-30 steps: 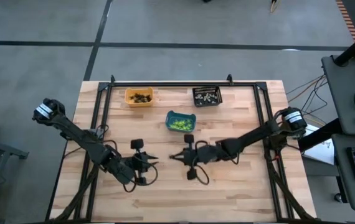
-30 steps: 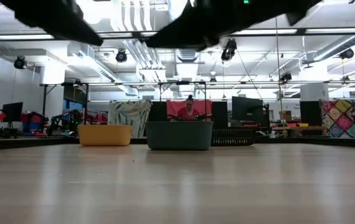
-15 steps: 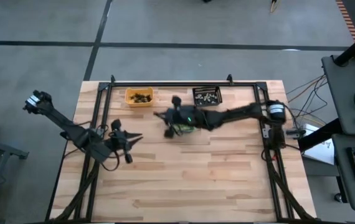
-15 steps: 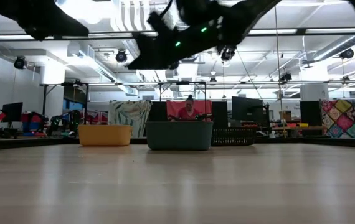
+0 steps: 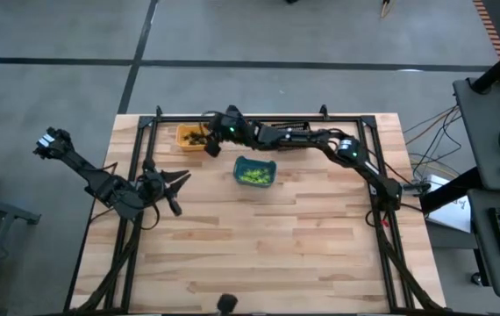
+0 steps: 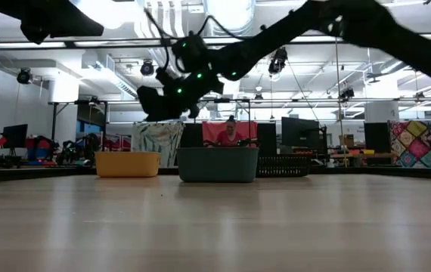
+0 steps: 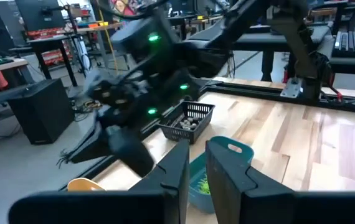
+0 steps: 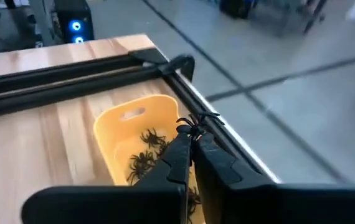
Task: Sort Halloween decoration
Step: Put the black spider toy into the yellow bin, then return to Home Position
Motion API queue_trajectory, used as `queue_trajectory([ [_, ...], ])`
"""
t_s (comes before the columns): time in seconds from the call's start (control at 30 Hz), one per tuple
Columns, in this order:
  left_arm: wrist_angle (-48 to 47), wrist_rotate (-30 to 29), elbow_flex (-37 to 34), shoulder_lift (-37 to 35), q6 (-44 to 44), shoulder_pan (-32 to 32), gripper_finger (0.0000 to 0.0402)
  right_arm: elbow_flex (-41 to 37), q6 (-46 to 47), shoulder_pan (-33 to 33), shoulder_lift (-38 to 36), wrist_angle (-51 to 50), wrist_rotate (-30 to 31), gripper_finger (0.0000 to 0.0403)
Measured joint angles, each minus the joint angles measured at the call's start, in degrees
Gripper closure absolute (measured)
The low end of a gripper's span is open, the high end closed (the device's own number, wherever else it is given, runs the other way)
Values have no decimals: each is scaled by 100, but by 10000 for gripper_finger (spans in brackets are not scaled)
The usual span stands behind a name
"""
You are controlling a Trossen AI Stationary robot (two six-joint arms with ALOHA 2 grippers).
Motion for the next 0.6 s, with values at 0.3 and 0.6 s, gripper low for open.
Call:
queue_trajectory([
  [0.3, -21, 12, -118, -42, -54, 0, 367, 1548, 1254, -333, 888, -1408, -1383, 342],
  [0.6, 36, 66, -364, -33, -651, 0, 367, 1729, 1543, -379, 955, -1532, -1762, 280],
])
